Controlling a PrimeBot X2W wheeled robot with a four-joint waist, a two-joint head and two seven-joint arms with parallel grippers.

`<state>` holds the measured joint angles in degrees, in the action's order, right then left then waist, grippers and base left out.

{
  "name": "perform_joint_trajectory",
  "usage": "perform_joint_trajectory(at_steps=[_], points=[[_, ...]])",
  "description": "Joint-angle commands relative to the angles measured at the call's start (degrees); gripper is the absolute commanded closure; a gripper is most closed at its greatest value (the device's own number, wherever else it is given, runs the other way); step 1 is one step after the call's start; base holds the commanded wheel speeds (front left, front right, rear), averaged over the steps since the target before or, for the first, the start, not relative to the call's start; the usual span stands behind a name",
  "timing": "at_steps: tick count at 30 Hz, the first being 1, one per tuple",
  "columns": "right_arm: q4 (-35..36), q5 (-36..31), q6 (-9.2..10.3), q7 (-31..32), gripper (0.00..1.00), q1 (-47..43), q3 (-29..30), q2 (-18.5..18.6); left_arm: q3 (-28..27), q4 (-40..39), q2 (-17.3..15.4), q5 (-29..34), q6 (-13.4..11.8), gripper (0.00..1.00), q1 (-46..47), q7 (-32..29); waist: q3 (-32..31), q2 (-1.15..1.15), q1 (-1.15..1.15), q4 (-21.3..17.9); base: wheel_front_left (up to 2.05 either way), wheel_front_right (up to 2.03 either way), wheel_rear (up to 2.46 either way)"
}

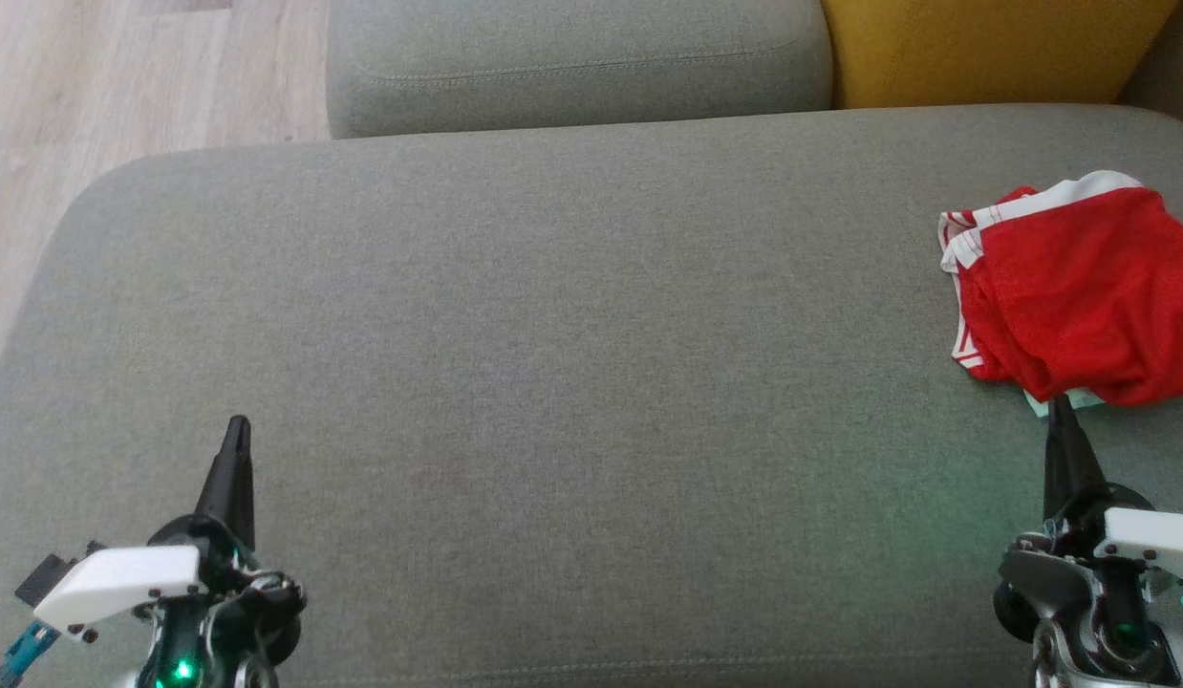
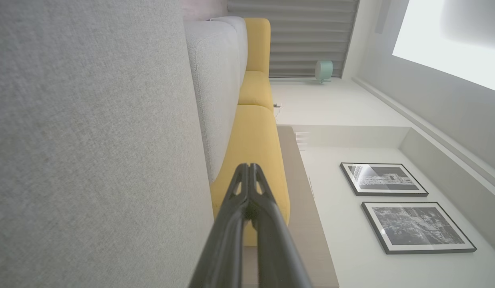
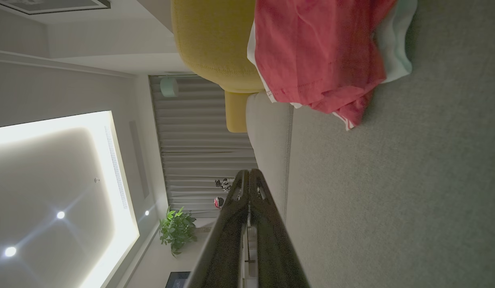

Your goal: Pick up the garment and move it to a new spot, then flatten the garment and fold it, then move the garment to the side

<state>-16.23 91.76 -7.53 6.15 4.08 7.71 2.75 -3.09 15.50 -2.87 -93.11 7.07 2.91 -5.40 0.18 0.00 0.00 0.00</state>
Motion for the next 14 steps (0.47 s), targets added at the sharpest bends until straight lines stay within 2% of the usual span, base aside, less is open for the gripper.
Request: perform_joint_trajectory(at_steps=[1,14], points=[[2.2,0.4,0.04,0.3,1.0,2.1,-1.2,0.1,-2.4,-1.5,-0.8,0.1,0.4,1.0,3.2,-0.2,0.0,0.0,0.0,0.0,0.0,0.0,0.0],[2.2,0.4,0.04,0.3,1.0,2.1,-1.2,0.1,-2.5,-1.5,-0.7,0.2,0.4,1.0,3.2,-0.4,0.0,0.0,0.0,0.0,0.0,0.0,0.0]])
